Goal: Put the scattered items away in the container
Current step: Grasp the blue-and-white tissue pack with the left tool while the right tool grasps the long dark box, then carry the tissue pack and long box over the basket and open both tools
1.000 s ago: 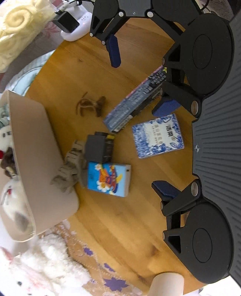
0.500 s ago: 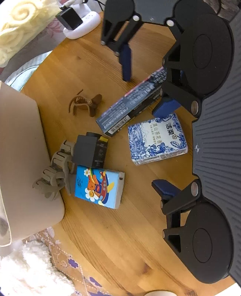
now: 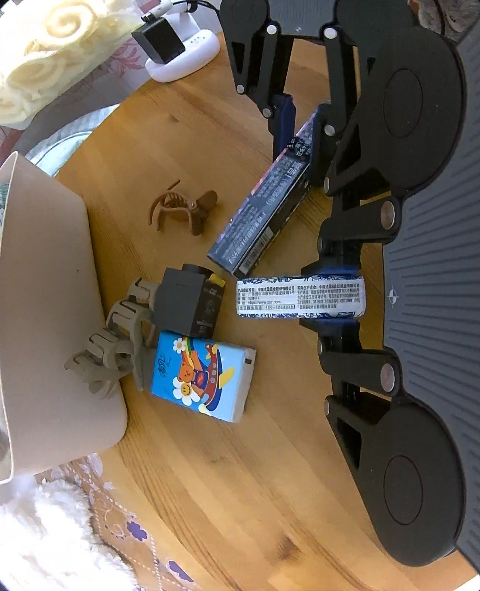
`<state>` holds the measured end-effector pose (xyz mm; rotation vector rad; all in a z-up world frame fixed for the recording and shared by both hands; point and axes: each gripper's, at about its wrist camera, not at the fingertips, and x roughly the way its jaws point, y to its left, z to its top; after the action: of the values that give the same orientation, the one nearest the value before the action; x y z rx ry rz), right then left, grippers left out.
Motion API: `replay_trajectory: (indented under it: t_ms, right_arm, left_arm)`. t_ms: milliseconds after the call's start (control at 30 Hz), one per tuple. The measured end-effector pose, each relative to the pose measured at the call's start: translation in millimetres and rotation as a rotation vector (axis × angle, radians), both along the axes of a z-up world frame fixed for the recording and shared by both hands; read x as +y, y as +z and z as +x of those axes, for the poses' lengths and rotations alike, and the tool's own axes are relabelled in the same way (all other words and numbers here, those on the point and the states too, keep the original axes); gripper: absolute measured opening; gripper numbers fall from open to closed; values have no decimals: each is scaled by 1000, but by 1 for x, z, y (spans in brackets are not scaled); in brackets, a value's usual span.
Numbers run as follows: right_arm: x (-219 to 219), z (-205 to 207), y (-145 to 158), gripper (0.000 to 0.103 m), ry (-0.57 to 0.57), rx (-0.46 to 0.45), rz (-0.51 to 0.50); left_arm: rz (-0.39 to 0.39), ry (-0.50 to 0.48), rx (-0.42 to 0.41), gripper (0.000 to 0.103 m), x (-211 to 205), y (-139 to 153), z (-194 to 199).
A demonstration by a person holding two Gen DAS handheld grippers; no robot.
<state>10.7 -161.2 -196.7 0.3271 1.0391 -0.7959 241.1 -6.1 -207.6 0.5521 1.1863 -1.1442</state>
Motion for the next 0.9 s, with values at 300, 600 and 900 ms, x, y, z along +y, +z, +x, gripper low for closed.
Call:
replay_trajectory:
  t_ms: [300, 600, 900]
  right_arm:
    - [0, -23, 27, 21, 7, -81, -11]
    - [-11, -44, 71, 21, 45, -135, -44]
    - [-38, -62, 121, 21, 48, -191, -121]
  left_arm:
    - [-20, 3, -27, 20, 13, 16, 1]
    - [-57, 13, -51, 20, 21, 45, 5]
    - [-125, 32, -96, 20, 10, 84, 15]
